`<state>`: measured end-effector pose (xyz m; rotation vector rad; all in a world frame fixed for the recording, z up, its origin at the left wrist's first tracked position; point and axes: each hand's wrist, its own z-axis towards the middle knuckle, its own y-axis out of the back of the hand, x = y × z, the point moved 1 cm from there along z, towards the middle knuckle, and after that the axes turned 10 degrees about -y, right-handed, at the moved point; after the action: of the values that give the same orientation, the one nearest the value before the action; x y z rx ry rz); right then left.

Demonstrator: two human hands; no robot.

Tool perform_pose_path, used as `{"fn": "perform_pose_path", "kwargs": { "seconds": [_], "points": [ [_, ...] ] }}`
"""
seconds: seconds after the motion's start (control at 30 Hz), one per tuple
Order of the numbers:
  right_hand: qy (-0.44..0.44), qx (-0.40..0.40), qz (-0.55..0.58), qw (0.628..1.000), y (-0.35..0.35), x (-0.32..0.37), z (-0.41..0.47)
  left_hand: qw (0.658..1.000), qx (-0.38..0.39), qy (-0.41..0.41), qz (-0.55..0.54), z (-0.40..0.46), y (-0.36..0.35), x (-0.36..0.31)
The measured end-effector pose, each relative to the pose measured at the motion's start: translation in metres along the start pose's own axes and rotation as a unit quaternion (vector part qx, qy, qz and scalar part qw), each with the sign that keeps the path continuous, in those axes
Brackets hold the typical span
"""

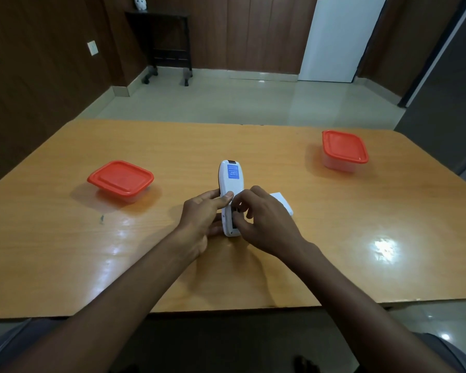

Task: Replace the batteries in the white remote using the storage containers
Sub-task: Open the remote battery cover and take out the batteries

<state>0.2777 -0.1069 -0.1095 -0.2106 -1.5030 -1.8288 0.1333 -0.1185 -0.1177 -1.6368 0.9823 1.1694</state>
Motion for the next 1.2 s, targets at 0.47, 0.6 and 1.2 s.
{"fn": "perform_pose_path", "kwargs": {
  "seconds": [0.47, 0.6, 1.2],
  "points": [
    [-0.029, 0.02, 0.076, 0.997, 0.009, 0.0, 0.007, 1.0, -0.002, -0.011, -0.009, -0.004, 0.001, -0.007],
    [-0.079, -0.006, 0.146, 0.986, 0.013, -0.002, 0.008, 1.0, -0.025, -0.004, -0.008, -0.001, 0.004, -0.008],
    [-0.118, 0.028, -0.15, 0.981, 0.011, -0.024, 0.01, 0.999, -0.045, 0.007, 0.007, -0.003, 0.005, -0.006]
  ]
}}
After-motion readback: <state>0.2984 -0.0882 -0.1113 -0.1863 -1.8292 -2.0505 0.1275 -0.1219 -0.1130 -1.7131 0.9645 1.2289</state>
